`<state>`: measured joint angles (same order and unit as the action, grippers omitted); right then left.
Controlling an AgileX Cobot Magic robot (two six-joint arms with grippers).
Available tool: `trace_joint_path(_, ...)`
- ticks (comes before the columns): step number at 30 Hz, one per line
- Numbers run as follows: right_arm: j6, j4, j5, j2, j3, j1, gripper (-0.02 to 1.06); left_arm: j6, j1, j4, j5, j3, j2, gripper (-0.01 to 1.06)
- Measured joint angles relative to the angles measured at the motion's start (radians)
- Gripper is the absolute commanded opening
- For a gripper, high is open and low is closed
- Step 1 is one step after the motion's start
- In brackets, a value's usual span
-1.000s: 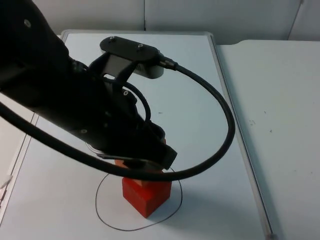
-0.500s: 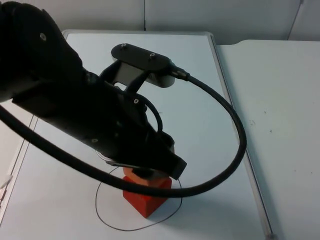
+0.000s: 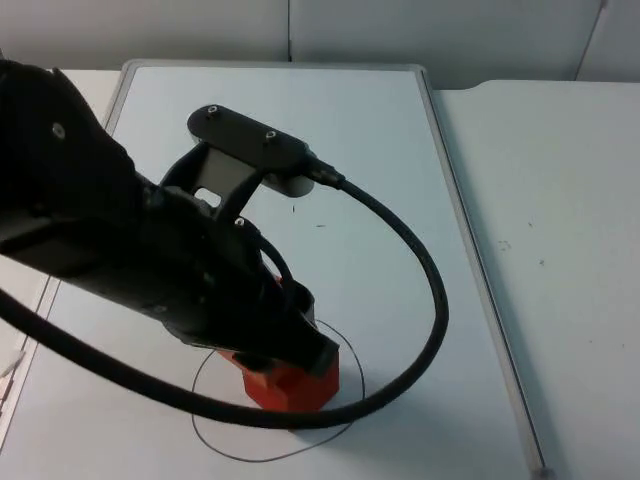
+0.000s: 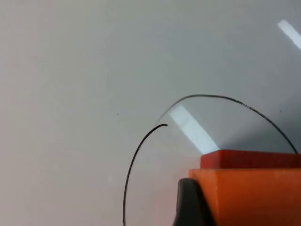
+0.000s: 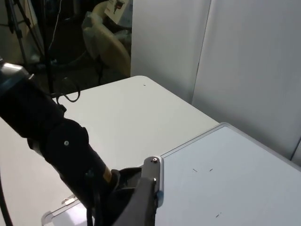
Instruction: Pick up one cube with the left hand and another cube with the right hand. First place the cube in the right hand at the target position, then stack the cube in the left hand on top.
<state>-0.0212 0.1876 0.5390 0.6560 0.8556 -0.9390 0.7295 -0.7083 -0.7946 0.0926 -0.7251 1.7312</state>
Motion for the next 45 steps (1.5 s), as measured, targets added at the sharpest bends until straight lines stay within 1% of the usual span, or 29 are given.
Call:
trace_joint_path(10,0.0,0.006,0.005,0.0,0.0,0.0,0.86,0.0,0.0,-0.006,-0.009,-0.001,0.0,0.11)
trace_joint_path(13,0.0,0.008,0.005,0.0,0.0,0.0,0.86,0.0,-0.002,-0.006,0.027,-0.019,0.0,0.11)
trace_joint_path(21,0.0,0.008,0.005,0.0,0.0,0.0,0.86,0.0,-0.006,-0.006,0.037,-0.023,0.0,0.11)
trace_joint_path(27,0.0,0.008,0.006,0.0,0.0,0.0,0.86,0.0,-0.023,-0.006,0.037,-0.023,0.0,0.11)
trace_joint_path(40,0.0,0.008,0.006,0.0,0.0,0.0,0.86,0.0,-0.023,-0.006,0.031,-0.023,0.0,0.11)
trace_joint_path(43,0.0,0.008,0.006,0.0,0.0,0.0,0.86,0.002,-0.023,-0.006,0.029,-0.023,0.0,0.13)
trace_joint_path(44,0.0,0.008,0.006,0.0,0.0,0.0,0.86,0.002,-0.023,-0.006,0.029,-0.023,0.0,0.17)
trace_joint_path(45,0.0,0.008,0.006,0.0,0.0,0.0,0.86,0.002,-0.023,-0.006,0.029,-0.023,0.0,0.25)
